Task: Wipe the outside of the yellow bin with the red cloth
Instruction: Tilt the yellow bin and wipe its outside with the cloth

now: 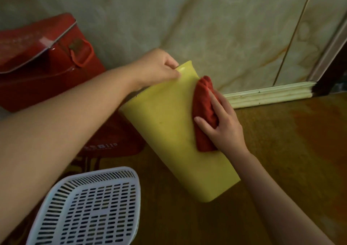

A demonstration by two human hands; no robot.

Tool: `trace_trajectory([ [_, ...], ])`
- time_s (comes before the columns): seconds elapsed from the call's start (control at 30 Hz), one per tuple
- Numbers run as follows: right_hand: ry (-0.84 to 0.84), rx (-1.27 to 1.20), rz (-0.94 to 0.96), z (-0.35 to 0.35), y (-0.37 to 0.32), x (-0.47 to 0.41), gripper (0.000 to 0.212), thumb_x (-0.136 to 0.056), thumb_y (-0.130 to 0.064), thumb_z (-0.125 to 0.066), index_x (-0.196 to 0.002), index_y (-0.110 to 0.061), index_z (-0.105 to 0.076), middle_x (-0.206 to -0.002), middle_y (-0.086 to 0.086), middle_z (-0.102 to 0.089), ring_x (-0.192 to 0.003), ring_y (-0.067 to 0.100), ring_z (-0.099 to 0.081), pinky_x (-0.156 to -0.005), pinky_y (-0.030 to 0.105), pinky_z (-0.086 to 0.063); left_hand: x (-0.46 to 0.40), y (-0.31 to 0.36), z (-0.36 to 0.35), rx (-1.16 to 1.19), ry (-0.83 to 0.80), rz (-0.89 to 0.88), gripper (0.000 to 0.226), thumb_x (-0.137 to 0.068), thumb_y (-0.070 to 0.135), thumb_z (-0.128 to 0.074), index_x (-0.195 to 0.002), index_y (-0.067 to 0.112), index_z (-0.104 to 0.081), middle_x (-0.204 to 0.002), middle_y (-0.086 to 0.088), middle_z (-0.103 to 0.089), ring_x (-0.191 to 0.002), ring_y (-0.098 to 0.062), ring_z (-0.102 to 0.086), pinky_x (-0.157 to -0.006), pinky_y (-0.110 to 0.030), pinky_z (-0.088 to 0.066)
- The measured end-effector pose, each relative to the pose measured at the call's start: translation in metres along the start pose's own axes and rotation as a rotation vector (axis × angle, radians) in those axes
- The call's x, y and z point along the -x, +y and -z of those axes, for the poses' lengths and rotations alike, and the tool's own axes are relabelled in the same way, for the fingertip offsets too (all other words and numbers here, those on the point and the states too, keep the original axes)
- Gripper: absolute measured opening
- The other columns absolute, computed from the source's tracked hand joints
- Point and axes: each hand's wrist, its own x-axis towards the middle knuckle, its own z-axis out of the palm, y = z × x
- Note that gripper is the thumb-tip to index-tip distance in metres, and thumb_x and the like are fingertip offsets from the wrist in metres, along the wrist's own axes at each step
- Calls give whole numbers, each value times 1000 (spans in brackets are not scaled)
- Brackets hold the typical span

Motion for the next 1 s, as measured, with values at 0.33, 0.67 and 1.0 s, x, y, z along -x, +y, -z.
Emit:
trace_trajectory([
  [0.33, 171, -157, -650, 12, 62, 75, 72, -81, -68, -25, -130, -20, -50, -126, 7, -58, -116, 27, -52, -95, 53, -44, 16, -18, 2, 18, 13, -68, 22, -80, 13, -62, -97, 27, -66, -74, 22, -69, -61, 12, -60, -61, -1, -45],
  [0.67, 172, -3, -308, -12, -54, -46, 56, -90, -47, -16, -145, -40, -9, -158, -2, -13, -144, 19, -4, -109, 60, 2, 3, -5, -3, -15, -37, -59, 28, -86, 19, -55, -100, -3, -65, -94, -3, -63, -82, -13, -57, -81, -28, -43],
  [1.0, -28, 339, -70, 1, 37, 79, 59, -86, -63, -30, -141, -45, -17, -155, -2, -17, -145, 21, -4, -109, 60, -8, -3, -8, 4, 99, -6, 186, 16, -87, 21, -54, -94, 14, -66, -93, -13, -65, -81, -22, -53, -64, -27, -36],
])
